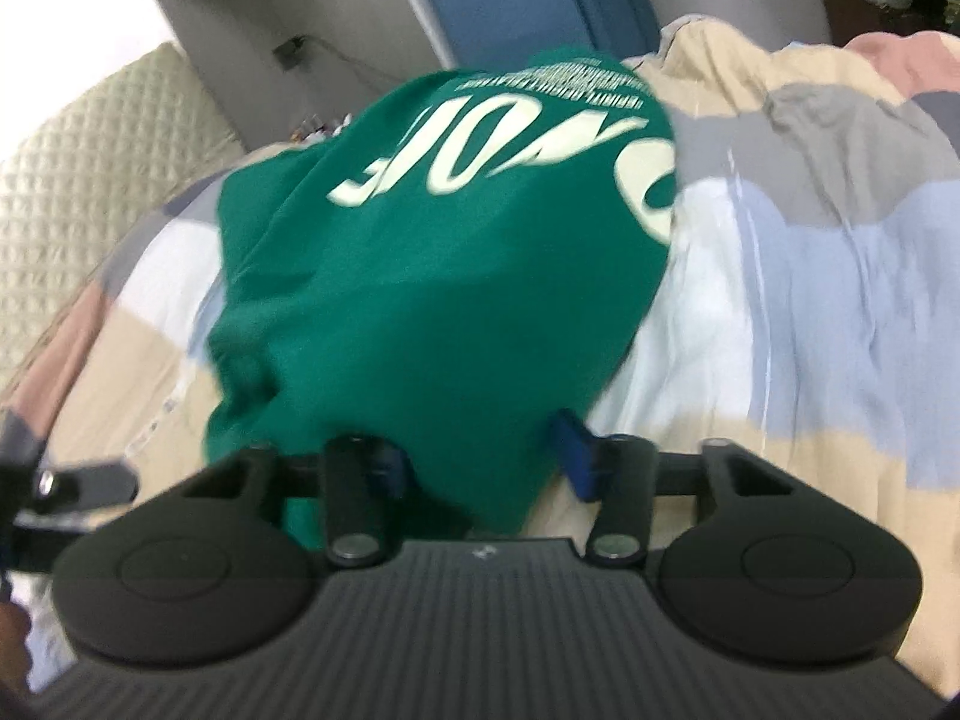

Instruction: Fold large clothes

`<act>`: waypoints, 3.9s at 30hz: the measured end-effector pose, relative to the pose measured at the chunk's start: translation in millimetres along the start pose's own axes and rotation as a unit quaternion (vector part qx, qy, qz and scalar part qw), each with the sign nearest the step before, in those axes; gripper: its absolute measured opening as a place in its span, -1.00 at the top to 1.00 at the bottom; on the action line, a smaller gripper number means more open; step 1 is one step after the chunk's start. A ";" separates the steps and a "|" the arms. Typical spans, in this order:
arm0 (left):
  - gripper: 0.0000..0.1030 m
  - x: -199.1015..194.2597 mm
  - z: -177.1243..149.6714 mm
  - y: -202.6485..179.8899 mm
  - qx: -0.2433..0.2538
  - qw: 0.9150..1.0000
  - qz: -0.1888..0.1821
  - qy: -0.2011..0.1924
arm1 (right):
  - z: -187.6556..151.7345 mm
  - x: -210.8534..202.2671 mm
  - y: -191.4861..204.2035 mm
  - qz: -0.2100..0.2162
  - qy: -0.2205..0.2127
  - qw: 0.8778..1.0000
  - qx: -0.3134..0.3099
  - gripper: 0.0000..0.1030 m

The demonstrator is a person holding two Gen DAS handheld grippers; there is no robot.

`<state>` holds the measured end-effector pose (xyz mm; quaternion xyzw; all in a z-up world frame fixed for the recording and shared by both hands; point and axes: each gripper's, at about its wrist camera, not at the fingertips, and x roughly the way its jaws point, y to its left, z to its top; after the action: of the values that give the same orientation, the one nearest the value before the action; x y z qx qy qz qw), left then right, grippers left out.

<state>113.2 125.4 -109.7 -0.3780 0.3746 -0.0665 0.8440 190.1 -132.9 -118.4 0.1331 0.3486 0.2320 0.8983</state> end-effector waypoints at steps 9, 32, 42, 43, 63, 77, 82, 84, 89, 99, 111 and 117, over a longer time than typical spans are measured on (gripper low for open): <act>-0.53 39.3 10.3 13.4 -0.012 1.000 -0.013 -0.014 | 28.4 -25.6 1.3 -0.004 -0.081 0.997 -0.012 0.80; 0.79 -35.3 -2.9 -29.1 0.030 0.983 -0.164 -0.072 | 30.7 -113.1 11.9 -0.047 -0.176 0.981 -0.073 0.84; 0.77 -65.1 -23.0 -26.3 0.035 0.993 -0.108 -0.041 | 20.5 -131.1 3.6 -0.071 -0.108 0.990 -0.060 0.84; 0.77 -57.4 -22.7 -23.4 0.028 0.995 -0.089 -0.030 | 16.1 -122.4 -0.6 -0.084 -0.088 0.991 -0.057 0.84; -0.64 -32.7 11.8 -10.6 -0.007 0.997 -0.075 -0.020 | -10.8 -123.4 -32.3 -0.024 0.020 0.994 0.107 -0.18; -0.66 73.9 69.8 37.3 -0.154 0.984 -0.093 0.002 | -13.0 -88.4 -46.7 0.118 -0.001 0.949 0.294 -0.58; -0.66 110.7 75.5 50.7 -0.175 0.983 -0.056 0.021 | -10.9 -62.8 -75.0 0.089 -0.006 0.937 0.337 -0.53; -0.66 122.1 74.8 56.2 -0.185 0.981 -0.045 0.029 | -11.3 -53.3 -79.8 0.085 -0.001 0.938 0.337 -0.50; -0.63 137.9 81.2 48.6 -0.148 0.988 -0.042 0.028 | -8.7 -36.7 -81.3 0.082 0.012 0.945 0.316 -0.34; 0.75 126.9 82.6 14.2 -0.064 0.998 -0.021 -0.020 | 3.3 -34.2 -69.4 0.090 0.006 0.973 0.211 0.65; 0.90 -16.3 57.5 -25.2 -0.005 0.981 -0.132 -0.142 | 23.5 -103.0 -9.4 0.124 -0.096 0.987 0.039 0.70; 0.90 -95.9 18.1 -43.1 0.012 0.968 -0.176 -0.179 | 18.7 -158.3 16.3 0.144 -0.142 0.979 -0.004 0.71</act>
<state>64.8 143.6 -16.3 -0.4336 0.1441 -0.1498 0.8768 94.9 -201.0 -9.0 0.2103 0.1935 0.3387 0.8964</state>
